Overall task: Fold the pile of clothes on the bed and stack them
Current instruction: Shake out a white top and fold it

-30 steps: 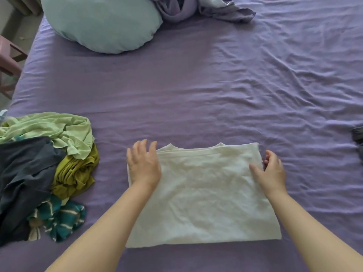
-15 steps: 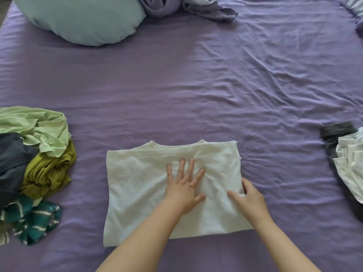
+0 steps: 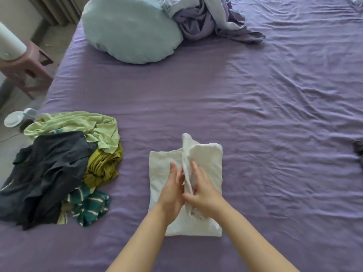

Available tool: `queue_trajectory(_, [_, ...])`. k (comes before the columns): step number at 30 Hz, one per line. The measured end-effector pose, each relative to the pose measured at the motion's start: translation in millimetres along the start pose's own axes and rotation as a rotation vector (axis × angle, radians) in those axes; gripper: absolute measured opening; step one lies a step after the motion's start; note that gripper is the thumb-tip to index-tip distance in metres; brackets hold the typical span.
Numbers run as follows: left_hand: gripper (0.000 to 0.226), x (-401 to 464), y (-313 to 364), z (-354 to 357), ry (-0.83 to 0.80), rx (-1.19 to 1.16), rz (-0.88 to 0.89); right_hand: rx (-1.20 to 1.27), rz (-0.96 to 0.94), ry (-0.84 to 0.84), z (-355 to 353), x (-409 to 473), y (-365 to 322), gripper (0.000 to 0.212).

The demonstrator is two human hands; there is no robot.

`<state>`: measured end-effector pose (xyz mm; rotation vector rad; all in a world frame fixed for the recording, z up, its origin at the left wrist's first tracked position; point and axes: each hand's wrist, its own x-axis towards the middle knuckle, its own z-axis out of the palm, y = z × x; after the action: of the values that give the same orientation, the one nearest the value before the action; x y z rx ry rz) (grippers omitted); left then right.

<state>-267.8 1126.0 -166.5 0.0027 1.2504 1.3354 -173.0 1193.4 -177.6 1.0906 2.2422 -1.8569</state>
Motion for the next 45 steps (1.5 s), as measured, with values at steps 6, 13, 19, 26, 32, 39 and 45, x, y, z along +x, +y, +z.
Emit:
queue_trajectory(6, [0.068, -0.2, 1.7, -73.9, 0.136, -0.156, -0.011, -0.078, -0.029, -0.141, 65.1, 26.3, -1.2, 0.085])
queue_trajectory(13, [0.065, 9.8, -18.1, -101.8, 0.615, 0.87, 0.017, -0.423, 0.104, 0.441, 44.4, 1.7, 35.1, 0.052])
queue_trajectory(19, [0.079, 29.9, -19.1, -78.0, 0.611, 0.641, -0.136, -0.069, 0.462, 0.516, 32.6, -3.3, 52.9, 0.064])
queue_trajectory(26, [0.027, 10.4, -25.9, -70.8, 0.434, 0.522, 0.041, 0.386, 0.358, 0.47, 27.4, -15.4, 44.3, 0.018])
queue_trajectory(32, [0.017, -18.1, -20.7, -47.4, 0.314, 0.253, 0.038, 0.575, 0.24, 0.37, -21.6, -56.3, 37.2, 0.038])
queue_trajectory(39, [0.02, -28.2, -34.9, 57.4, 0.195, 0.259, 0.08, 0.683, 0.14, 0.377, -117.0, -115.2, 53.2, 0.04])
queue_trajectory(45, [0.015, -19.3, -67.6, 171.6, 0.093, 0.318, 0.108, 0.698, 0.068, 0.396, -222.5, -173.0, 92.5, 0.038])
